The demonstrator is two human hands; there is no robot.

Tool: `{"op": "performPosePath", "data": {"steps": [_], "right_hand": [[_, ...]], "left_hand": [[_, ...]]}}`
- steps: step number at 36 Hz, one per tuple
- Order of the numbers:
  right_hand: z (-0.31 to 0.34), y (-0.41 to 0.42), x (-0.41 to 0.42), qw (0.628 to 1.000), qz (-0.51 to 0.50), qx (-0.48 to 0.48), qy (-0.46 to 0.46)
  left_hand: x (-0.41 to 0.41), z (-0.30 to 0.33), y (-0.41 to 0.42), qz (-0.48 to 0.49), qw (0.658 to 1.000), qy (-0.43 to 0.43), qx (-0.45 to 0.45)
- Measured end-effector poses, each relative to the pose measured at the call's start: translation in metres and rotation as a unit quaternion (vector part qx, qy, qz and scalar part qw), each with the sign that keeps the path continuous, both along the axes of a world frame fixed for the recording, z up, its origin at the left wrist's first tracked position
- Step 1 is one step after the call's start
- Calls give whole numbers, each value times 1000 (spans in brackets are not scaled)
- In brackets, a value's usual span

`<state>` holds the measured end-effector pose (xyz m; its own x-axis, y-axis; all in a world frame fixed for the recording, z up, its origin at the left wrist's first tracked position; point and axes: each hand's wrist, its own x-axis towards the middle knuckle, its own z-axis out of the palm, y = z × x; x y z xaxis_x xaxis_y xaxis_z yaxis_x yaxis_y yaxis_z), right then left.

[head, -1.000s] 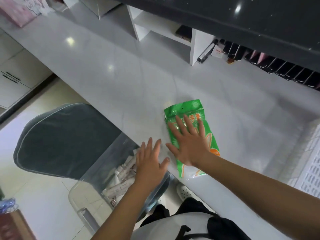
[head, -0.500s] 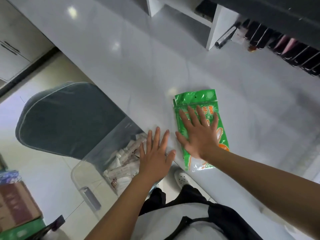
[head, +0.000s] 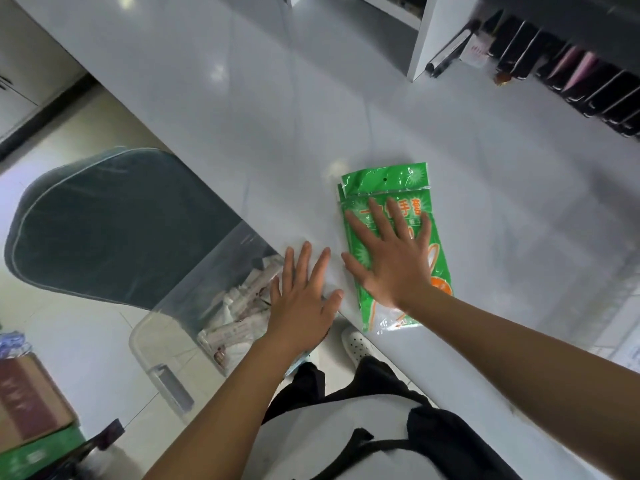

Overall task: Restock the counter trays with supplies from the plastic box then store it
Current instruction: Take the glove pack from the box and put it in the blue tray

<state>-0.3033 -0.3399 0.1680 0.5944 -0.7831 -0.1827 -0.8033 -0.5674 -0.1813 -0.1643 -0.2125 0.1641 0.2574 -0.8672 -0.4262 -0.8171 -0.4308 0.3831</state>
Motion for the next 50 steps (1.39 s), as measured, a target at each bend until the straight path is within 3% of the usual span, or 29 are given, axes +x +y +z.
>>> {"op": "performPosePath", "data": {"steps": [6,8,10,12,15,18,20,24,30,34,39,44,50], "right_hand": [[9,-5,-2,998,3,55,-33],[17,-9,-6,984,-38,116,-129],[26,-11,-17,953,-126,134,-240],[33,-14,-35,923,-216,117,-296],[41,-15,-62,886,-319,178,-286],[41,-15,-78,839,-377,247,-304],[43,-15,-81,814,-395,280,-321],[45,-14,-78,794,-397,322,-328],[48,-5,-84,724,-410,401,-384],[61,7,-87,719,-384,404,-416],[84,28,-94,705,-333,432,-452],[100,67,-104,697,-318,428,-479],[123,139,-116,662,-337,404,-534]], "left_hand": [[2,17,-9,23,1000,21,-7],[2,27,-15,46,998,39,-24],[0,39,-22,106,985,117,-64],[-8,51,-29,192,951,230,-73],[-20,60,-41,310,876,364,-53],[-28,61,-54,380,822,425,-18],[-32,59,-61,399,813,424,3],[-34,58,-68,406,815,412,30],[-34,63,-52,391,801,453,10],[-31,67,-24,386,770,508,-17],[-31,81,13,374,756,532,-75],[-36,94,50,351,758,541,-103],[-37,106,103,287,766,563,-116]]}}
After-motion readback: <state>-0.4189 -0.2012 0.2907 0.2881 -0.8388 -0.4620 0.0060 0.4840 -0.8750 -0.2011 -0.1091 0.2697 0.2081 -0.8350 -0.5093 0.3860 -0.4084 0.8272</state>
